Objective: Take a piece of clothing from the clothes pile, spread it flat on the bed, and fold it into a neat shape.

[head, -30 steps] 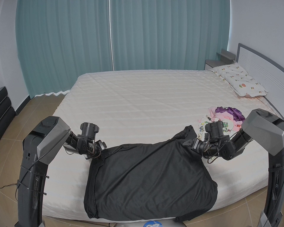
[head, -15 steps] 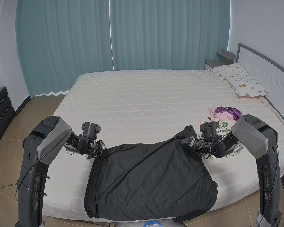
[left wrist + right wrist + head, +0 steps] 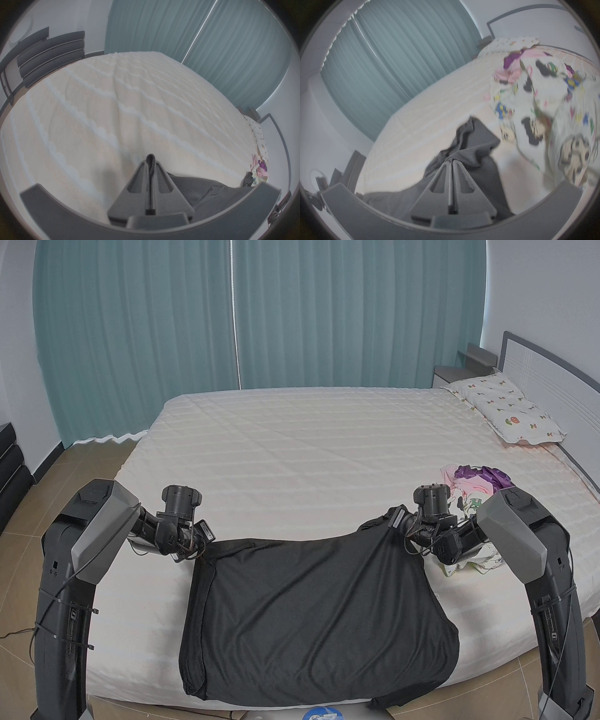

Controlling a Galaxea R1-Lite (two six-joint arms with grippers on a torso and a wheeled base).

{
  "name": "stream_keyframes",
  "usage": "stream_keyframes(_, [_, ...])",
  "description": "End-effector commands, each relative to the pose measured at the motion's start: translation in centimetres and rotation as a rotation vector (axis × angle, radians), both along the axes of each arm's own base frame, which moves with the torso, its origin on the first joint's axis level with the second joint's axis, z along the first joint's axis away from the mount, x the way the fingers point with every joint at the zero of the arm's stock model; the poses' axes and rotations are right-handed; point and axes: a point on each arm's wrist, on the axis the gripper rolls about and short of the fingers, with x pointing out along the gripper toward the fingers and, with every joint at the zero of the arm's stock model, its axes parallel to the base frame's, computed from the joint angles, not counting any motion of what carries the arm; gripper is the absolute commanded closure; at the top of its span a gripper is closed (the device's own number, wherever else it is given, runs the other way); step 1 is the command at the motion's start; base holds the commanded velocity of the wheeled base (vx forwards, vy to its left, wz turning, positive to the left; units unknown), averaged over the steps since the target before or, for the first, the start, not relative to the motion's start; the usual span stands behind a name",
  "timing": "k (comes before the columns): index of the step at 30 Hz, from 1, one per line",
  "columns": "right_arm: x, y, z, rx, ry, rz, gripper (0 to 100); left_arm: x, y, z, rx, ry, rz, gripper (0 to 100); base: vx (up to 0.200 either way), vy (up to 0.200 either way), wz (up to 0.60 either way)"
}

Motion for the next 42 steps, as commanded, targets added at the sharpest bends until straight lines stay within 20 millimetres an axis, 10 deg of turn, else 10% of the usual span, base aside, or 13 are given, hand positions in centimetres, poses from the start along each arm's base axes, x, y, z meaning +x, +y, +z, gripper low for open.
stream_keyframes(1, [1.4,-1.0,4.2,0.038,-0.16,-0.037,100,0.9,1.7,1.1,-0.005,-0.044,0.041,100,0.0,0.0,0.0])
stream_keyframes(7, [3.3,-1.3,10.1,0.089,-0.368,-0.044,100,2.6,2.9,3.0,-0.037,-0.136,0.083,100,0.0,0.0,0.0])
stream_keyframes(19, [3.9,-0.5,1.2,0.039,-0.214,-0.044,100,3.6,2.5,-0.2,-0.042,-0.116,0.083,100,0.0,0.0,0.0])
stream_keyframes(20, [3.9,-0.5,0.7,0.037,-0.205,-0.044,0,3.7,2.4,-0.4,-0.043,-0.119,0.082,0,0.0,0.0,0.0])
stream_keyframes(26, [3.9,-0.6,-1.9,-0.035,-0.169,-0.06,0,4.3,1.7,-1.3,-0.048,-0.134,0.099,0,0.0,0.0,0.0])
stream_keyframes(33, [2.3,-1.8,1.3,-0.041,-0.181,-0.107,0,3.8,2.8,0.2,-0.06,-0.143,0.18,0,0.0,0.0,0.0])
stream_keyframes(42, [-4.1,-4.2,5.3,-0.017,-0.177,-0.05,0,-3.1,4.2,5.0,-0.192,-0.048,0.07,0,0.0,0.0,0.0])
